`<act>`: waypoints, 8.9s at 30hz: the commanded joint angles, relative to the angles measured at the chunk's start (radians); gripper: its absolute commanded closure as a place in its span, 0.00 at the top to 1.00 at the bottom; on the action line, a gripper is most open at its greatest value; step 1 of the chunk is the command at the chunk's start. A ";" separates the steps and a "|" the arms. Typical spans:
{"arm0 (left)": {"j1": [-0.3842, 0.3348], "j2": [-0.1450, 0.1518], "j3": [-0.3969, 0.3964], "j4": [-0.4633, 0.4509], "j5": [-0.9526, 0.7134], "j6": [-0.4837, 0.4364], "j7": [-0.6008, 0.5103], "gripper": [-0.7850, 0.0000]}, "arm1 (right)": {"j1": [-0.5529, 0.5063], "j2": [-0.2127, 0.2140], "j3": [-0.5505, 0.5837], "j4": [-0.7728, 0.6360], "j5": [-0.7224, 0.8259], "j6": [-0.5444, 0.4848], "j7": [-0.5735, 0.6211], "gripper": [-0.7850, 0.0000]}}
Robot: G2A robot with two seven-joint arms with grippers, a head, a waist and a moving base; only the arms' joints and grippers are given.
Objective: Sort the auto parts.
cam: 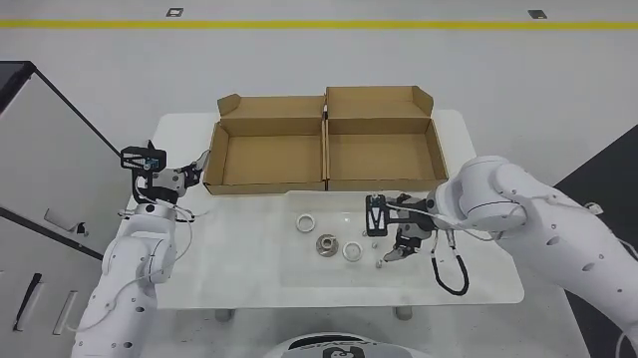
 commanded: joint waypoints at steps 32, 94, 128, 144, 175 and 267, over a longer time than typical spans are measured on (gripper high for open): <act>0.000 0.000 0.000 0.000 0.000 0.000 0.000 1.00 | 0.074 -0.028 -0.124 0.087 -0.068 -0.024 -0.033 1.00; 0.000 0.000 0.000 0.000 0.000 0.000 0.000 1.00 | 0.403 -0.206 -0.591 0.204 0.048 0.204 0.205 0.46; 0.000 0.000 0.000 0.000 0.000 0.000 0.000 1.00 | 0.373 -0.236 -0.591 0.249 0.056 0.241 0.242 0.43; 0.000 0.000 0.000 0.000 0.000 0.000 0.000 1.00 | 0.367 -0.270 -0.591 0.294 0.065 0.262 0.263 0.00; 0.000 0.000 0.000 0.000 0.000 0.000 0.000 1.00 | 0.624 -0.037 -0.591 0.201 0.399 0.066 0.067 0.00; 0.000 0.000 0.000 0.000 0.000 0.000 0.000 1.00 | 0.371 -0.217 -0.171 -0.055 1.771 -0.313 -0.351 0.00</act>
